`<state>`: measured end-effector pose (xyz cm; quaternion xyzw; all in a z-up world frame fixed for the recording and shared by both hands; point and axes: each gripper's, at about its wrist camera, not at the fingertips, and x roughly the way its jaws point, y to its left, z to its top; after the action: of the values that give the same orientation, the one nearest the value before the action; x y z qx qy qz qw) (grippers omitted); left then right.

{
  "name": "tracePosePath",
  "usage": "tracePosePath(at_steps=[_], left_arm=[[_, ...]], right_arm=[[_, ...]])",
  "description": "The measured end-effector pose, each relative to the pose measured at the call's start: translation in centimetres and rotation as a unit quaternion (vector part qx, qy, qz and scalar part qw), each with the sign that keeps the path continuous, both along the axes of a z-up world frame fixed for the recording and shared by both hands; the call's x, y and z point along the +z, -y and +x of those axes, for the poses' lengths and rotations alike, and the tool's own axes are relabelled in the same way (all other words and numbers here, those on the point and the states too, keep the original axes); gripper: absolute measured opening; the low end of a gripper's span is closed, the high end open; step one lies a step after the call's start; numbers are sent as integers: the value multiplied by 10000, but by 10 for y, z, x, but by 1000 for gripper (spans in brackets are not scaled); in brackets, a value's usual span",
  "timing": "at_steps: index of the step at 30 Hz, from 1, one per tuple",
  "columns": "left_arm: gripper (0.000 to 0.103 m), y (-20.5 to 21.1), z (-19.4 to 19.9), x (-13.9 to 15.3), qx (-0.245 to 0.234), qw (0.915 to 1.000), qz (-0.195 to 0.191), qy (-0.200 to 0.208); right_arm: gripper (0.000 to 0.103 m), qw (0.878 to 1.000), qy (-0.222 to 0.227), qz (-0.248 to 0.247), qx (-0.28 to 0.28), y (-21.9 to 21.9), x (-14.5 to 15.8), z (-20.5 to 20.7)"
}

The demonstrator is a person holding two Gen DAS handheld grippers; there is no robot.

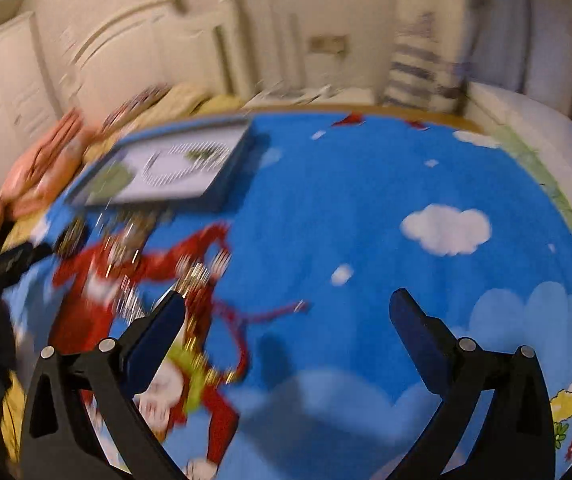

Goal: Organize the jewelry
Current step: 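Move the right tool back to the jewelry pile, then grasp the red beaded bracelet with the right tool while the left tool grasps the gold brooch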

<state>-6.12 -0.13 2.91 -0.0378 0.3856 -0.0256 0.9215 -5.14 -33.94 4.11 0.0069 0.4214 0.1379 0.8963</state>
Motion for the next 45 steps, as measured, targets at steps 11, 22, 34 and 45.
tracePosePath(at_steps=[11,22,34,45], left_arm=[[101,6,6,-13,-332,9990,-103,-295],[101,8,13,-17,-393,9980,-210,-454],[101,54,4,-7,-1067,9933,-168,-400],[101,71,22,-15,-1118,9909,-308,-678]], right_arm=[[69,9966,-237,-260,741,-28,-18,20],[10,9926,-6,468,1119,-26,-5,8],[9,9862,309,1522,580,20,20,-7],[35,9906,-34,1364,73,42,4,5]])
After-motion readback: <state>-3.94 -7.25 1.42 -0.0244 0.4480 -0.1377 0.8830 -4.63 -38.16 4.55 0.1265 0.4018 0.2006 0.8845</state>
